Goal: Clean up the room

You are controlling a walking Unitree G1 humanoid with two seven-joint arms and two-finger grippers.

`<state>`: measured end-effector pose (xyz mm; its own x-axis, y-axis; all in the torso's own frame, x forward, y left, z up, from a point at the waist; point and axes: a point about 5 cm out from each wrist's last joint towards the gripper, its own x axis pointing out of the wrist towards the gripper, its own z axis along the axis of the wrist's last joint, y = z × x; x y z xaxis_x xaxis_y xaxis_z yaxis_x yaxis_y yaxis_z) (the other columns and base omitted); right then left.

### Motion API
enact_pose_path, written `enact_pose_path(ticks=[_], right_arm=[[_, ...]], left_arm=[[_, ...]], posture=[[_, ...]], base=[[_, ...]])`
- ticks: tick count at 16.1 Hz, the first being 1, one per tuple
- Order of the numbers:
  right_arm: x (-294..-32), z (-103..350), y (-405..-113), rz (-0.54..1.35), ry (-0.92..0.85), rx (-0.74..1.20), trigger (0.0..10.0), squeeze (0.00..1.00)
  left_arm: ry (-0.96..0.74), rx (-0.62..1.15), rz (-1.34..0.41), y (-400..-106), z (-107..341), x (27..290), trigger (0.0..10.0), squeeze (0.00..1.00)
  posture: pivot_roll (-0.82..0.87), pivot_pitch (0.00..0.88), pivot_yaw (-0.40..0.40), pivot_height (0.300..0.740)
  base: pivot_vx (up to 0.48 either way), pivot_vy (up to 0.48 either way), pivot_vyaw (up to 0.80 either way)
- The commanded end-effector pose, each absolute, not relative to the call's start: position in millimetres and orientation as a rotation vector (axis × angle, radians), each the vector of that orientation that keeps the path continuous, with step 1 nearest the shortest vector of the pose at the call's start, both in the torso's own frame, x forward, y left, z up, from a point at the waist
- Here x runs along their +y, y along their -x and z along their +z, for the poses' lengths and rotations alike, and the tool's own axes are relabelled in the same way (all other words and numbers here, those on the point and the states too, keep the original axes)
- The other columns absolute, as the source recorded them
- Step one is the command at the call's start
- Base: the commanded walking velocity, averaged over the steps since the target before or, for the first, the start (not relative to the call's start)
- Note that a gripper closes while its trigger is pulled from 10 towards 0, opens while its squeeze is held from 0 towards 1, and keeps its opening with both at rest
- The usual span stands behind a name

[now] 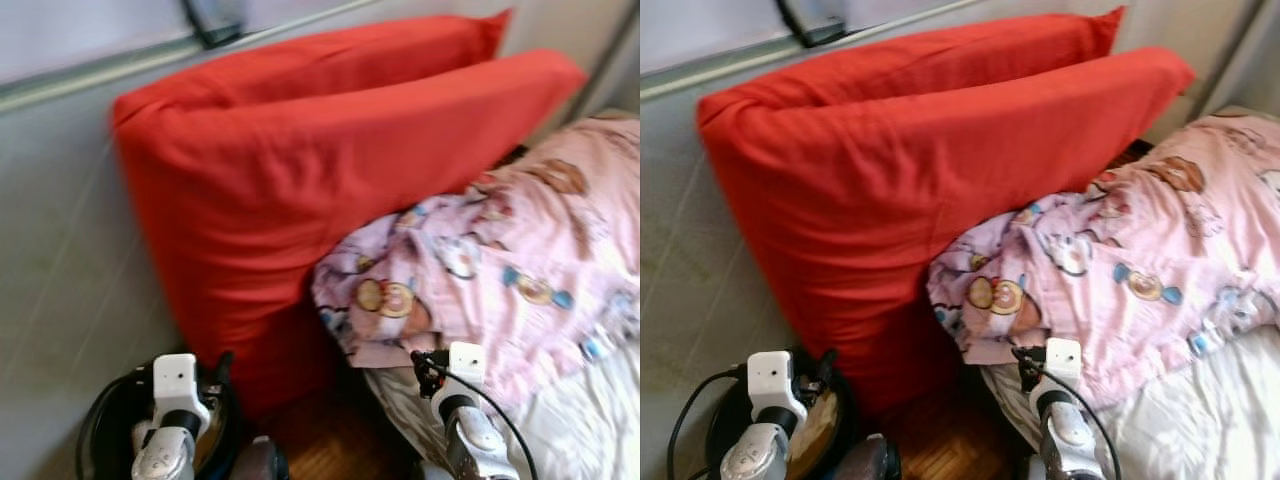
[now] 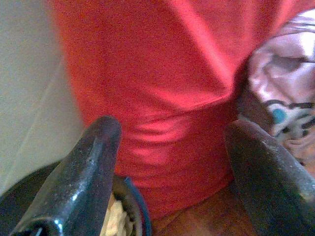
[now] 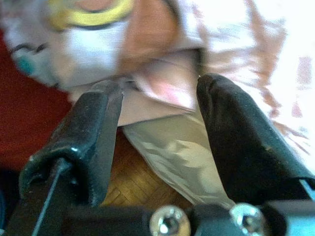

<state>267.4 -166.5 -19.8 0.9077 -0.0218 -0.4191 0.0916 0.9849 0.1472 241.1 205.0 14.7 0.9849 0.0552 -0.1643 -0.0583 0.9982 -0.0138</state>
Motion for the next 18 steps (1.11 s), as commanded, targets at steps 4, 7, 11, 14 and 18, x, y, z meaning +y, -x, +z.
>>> enact_pose_path(ticks=[4,7,11,14,18], right_arm=[[-175.8,-25.1,-261.2,-0.112,-0.181,0.455,10.0,0.00],[-176.8,-26.5,-260.2,-0.126,-0.174,0.468,10.0,0.00],[-182.4,-28.9,-260.6,-0.155,-0.150,0.522,10.0,0.00],[-187.9,-28.5,-263.6,-0.193,-0.185,0.555,10.0,1.00],[-190.0,-25.3,-269.1,-0.229,-0.223,0.567,10.0,1.00]], left_arm=[[0.034,0.171,0.048,-240.1,14.7,200.2,10.0,0.00],[0.033,0.173,0.049,-239.6,14.9,200.8,10.0,0.00],[0.031,0.174,0.047,-238.6,15.5,201.5,10.0,0.00],[0.026,0.170,0.042,-234.3,17.5,202.5,10.0,0.00],[0.021,0.176,0.035,-227.2,16.6,202.4,10.0,0.00]], posture=[[0.01,0.128,0.047,0.629],[0.01,0.131,0.049,0.629],[0.02,0.139,0.053,0.629],[0.04,0.165,0.064,0.629],[0.08,0.210,0.074,0.629]], base=[[0.199,0.000,-0.45],[0.000,0.000,0.00],[0.000,0.000,0.00],[0.000,0.000,0.00],[0.000,0.000,0.00]])
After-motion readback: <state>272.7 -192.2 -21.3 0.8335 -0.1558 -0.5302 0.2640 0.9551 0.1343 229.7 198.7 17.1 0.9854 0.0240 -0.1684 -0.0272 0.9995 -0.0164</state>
